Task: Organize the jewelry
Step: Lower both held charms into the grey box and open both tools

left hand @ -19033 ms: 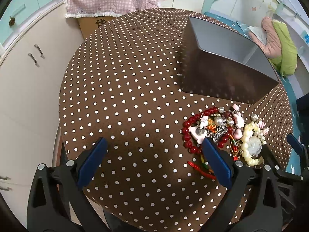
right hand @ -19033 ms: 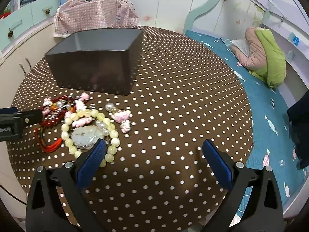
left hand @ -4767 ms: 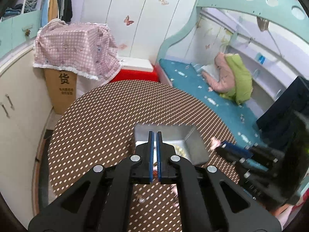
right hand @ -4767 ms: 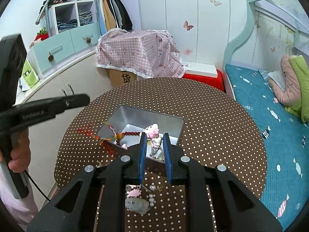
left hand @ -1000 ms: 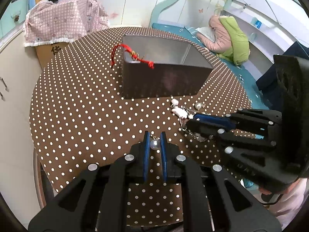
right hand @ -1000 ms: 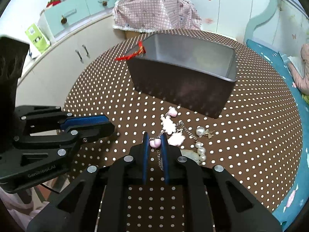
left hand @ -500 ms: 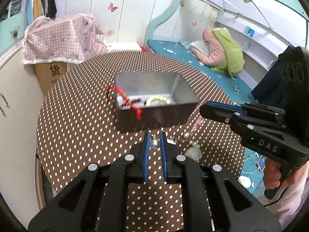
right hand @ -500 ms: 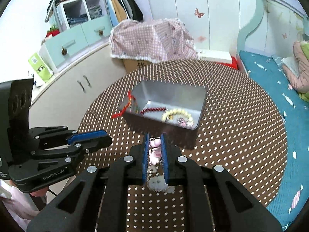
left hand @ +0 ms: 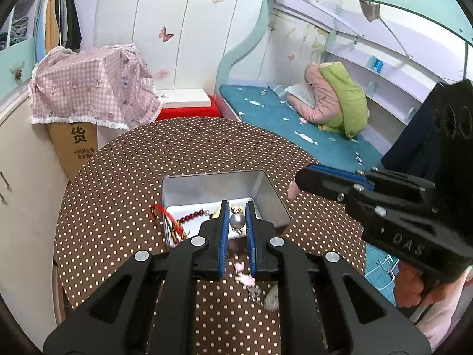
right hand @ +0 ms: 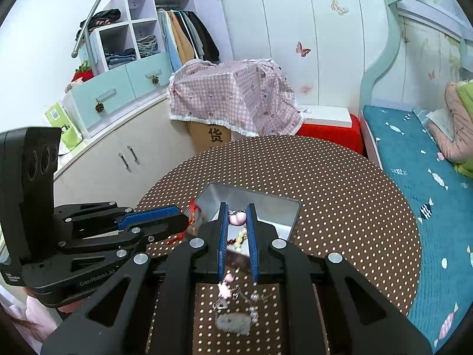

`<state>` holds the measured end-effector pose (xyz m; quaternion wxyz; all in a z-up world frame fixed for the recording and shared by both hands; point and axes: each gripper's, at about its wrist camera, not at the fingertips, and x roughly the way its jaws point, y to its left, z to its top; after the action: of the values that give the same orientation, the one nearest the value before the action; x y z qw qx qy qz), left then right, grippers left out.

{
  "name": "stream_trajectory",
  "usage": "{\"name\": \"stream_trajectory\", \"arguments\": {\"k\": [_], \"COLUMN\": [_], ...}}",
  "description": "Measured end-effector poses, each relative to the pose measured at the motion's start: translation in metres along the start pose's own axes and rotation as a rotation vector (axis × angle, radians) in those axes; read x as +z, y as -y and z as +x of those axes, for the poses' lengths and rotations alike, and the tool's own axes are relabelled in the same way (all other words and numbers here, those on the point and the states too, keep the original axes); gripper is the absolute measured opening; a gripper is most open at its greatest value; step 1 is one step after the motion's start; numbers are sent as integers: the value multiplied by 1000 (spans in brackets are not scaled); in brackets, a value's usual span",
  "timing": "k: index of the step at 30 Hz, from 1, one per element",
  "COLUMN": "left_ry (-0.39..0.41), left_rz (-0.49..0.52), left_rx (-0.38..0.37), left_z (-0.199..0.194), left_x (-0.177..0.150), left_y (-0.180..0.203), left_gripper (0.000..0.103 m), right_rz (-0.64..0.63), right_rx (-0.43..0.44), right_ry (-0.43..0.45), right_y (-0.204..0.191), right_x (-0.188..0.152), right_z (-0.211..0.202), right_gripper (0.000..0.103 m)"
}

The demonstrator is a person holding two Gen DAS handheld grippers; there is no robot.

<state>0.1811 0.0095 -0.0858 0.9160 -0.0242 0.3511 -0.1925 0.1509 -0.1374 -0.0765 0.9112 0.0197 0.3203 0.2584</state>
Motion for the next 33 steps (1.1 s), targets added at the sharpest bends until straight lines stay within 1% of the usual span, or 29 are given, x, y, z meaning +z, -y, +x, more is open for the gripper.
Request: {"name": "stream_trajectory", "arguments": {"k": [5,9,13,14,17,24,32,33], "left_ry": [-40,-70,-88,-96,-110,-109,-96,-96], "left_rz": [-13,-17,-20,-13,-9,-4,7,11], "left_rx": [-1,5,17,25,32,37,30,27], "left_z": [25,43,55,58,62,57,39,37], "left_x": [8,8,6,6,4,-3,-13,-14], "left_y": [-2,-6,-10,-9,-10,-7,3,5], "left_gripper": [11,11,12,12,12,12,12,14], "right_rz": [21,44,40,42,57,73,71,71], "right_rx": [4,9,7,2,-7,-33,-62,-66], "right_ry": [-51,-86,-107,-108,-116,-111,-98,-96], "right_y": [10,21,24,25,29,34,31,31], "right_x": [-4,-5,-8,-7,-8,-12,-19,-21], "right_z": [21,33,40,41,41,32,17,16], "right_gripper": [11,11,12,13,20,23,33,33]}}
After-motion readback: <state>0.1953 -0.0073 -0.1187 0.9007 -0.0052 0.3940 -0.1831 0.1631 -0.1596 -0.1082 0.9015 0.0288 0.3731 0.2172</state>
